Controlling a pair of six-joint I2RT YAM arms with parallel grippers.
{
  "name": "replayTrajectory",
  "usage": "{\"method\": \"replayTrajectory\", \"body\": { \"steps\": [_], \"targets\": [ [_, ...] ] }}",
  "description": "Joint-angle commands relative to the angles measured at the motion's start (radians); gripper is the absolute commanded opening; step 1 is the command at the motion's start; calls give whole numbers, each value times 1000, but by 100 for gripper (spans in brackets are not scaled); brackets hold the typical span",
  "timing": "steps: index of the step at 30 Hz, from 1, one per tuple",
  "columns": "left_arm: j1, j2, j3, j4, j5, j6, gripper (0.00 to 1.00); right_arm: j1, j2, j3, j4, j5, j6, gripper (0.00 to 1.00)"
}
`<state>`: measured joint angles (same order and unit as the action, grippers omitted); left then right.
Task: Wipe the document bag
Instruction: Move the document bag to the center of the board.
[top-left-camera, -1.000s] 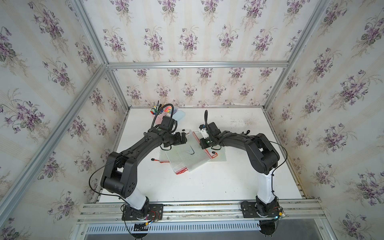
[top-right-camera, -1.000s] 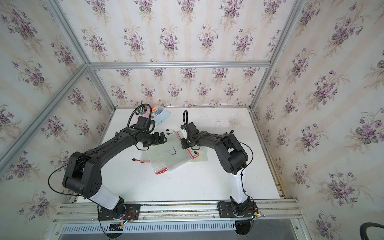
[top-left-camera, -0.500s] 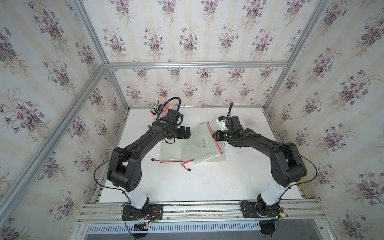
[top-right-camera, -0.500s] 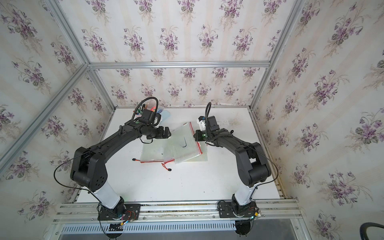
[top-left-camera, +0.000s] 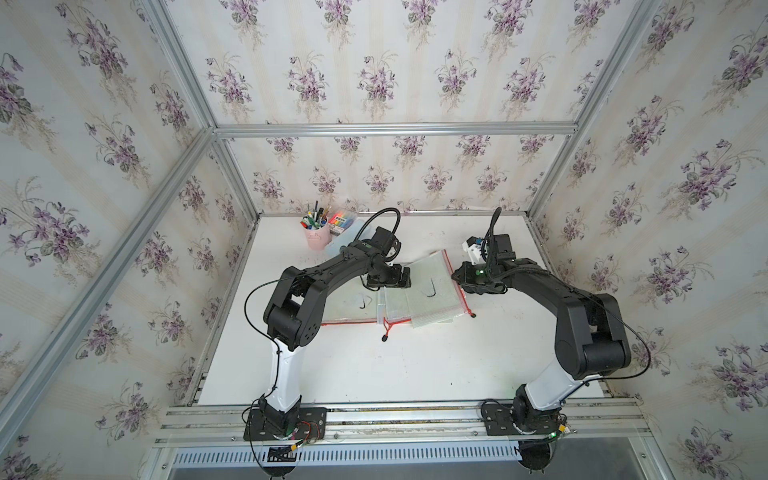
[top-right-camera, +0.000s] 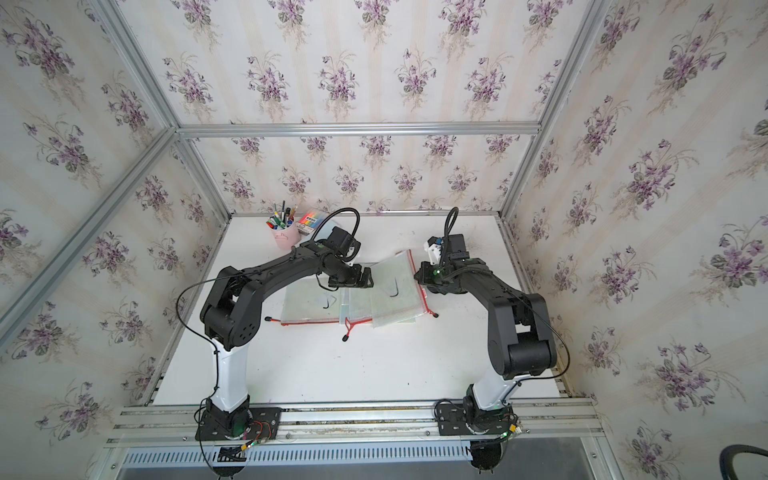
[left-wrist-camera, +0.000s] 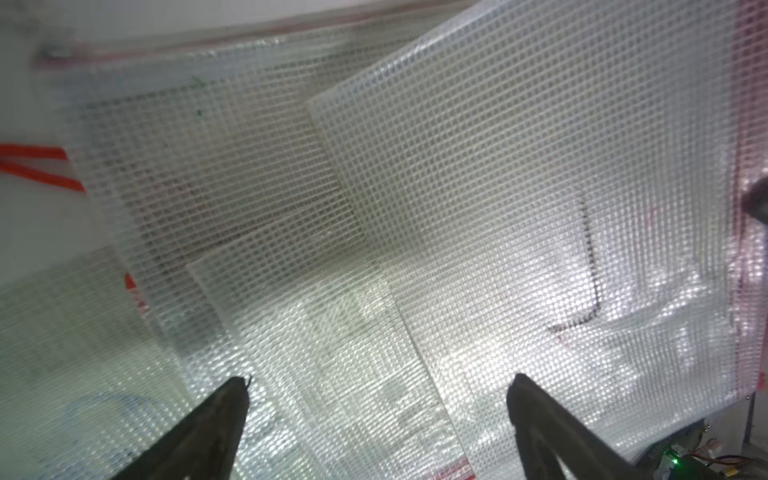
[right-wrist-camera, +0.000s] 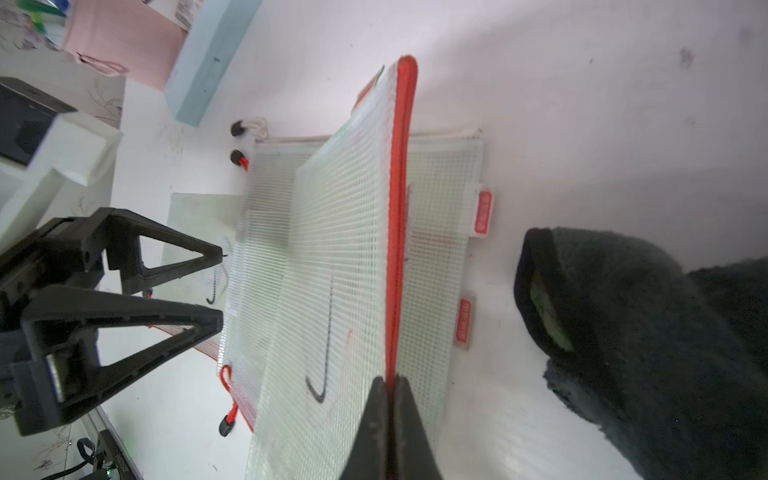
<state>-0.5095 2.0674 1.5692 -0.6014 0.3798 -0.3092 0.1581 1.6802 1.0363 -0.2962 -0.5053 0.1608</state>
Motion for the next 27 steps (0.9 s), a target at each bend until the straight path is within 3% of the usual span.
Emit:
{"method": "replayTrajectory", "body": {
  "steps": [1,8,12,17,22,27],
  "targets": [
    [-1,8,0,26,52,-22,98,14,36,-11,17,-3,7,0],
    [0,13,-31,46,86,-43,96,106,168,68,29,62,72,0],
    [14,-19,-114,94,84,-76,96,137,163,-16,156,95,233,0],
    [32,13,-112,115,116,-103,96,199,238,-1,153,139,260,0],
    [121,6,-223,190,167,-202,95,262,282,51,144,153,256,0],
    [177,-49,-279,122,103,-143,95,356,350,109,154,136,301,0]
  ]
}}
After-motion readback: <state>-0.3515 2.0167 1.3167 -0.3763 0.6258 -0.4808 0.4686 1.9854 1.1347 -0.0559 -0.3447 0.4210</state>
